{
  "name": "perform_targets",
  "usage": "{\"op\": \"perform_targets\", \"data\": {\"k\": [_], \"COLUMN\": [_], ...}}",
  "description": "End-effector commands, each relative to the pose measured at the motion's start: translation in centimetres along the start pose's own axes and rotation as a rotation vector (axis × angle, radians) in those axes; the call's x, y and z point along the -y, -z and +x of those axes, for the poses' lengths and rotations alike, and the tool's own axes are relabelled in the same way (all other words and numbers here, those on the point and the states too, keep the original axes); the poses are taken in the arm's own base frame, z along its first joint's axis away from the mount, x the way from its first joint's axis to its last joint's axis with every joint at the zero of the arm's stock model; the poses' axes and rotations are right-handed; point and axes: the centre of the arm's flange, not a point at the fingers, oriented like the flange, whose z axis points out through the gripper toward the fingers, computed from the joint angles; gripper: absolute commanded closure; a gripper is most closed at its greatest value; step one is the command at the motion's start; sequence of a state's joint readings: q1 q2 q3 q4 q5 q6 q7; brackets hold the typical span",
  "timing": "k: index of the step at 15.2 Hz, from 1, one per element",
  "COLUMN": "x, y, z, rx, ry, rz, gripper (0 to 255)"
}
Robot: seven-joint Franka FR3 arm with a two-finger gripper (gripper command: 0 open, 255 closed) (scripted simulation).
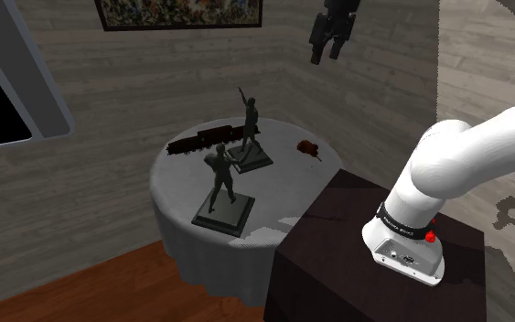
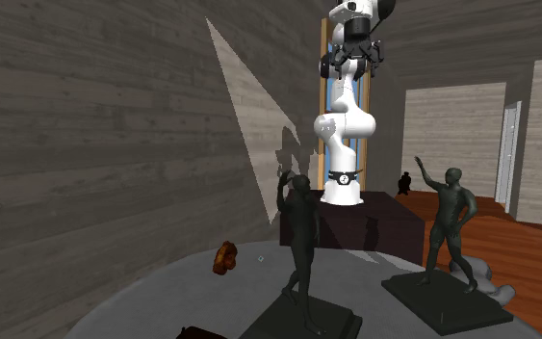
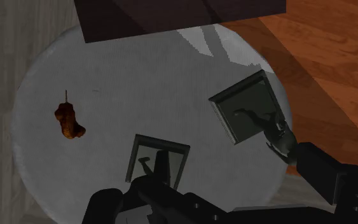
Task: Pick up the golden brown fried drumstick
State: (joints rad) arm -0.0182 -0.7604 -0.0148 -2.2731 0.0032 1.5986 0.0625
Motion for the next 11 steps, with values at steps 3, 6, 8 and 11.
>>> {"op": "perform_targets", "data": {"k": [3,6,8,11], "x": [-1.7,-4.2,-5.9,-8.4], "y": [-2.0,-5.1,-7.1,-10.2], "z": [0.2,0.6,0.9,1.3], "rx": [-0.005,-0.012,-0.017,-0.024], "ry": [0.004,0.011,0.015,0.022], "rz": [0.003,0.006,0.009,0.013], "gripper": [0,0,0,0]}}
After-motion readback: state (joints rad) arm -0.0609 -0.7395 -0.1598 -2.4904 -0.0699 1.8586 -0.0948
